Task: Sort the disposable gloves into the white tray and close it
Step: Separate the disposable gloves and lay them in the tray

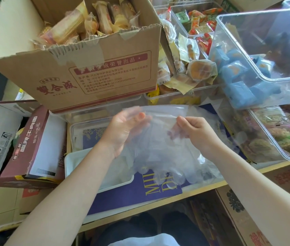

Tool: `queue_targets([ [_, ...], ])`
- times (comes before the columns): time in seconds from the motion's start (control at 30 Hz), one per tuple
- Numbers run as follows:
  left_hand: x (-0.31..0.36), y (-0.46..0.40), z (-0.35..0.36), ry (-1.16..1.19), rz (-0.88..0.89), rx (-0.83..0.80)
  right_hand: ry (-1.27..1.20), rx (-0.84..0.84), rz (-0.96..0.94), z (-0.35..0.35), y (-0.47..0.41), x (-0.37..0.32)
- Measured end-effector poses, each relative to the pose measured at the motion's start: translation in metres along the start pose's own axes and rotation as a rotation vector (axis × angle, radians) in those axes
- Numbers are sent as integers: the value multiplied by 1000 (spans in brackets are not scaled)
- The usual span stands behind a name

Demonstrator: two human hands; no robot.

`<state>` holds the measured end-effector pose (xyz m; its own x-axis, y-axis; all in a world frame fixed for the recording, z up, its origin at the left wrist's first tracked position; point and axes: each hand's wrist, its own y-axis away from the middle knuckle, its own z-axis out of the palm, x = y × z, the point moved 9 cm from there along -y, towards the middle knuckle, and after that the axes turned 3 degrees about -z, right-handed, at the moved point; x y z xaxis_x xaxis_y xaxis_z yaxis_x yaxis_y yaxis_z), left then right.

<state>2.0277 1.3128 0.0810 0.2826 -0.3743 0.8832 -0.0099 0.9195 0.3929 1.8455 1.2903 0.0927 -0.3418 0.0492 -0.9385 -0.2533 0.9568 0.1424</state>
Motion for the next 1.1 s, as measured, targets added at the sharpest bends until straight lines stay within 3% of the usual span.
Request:
queue_targets([
  [0.13, -23, -4, -6, -40, -106, -2, -82, -31, 30, 6, -2, 2],
  [0.33, -20, -12, -12, -73, -16, -12, -122, -7, 36, 8, -8, 6],
  [0.57, -11, -14, -5, -380, 58, -135, -48, 60, 54, 4, -18, 20],
  [0.73, -20, -23, -19, -402, 30, 47, 4, 65, 94, 8, -19, 36],
  [0.9, -30, -26, -22, -318, 17, 249, -124, 53, 155, 12, -19, 47],
  [1.1, -29, -30, -24, -620, 135, 408, -24, 20, 208, 14, -21, 78],
])
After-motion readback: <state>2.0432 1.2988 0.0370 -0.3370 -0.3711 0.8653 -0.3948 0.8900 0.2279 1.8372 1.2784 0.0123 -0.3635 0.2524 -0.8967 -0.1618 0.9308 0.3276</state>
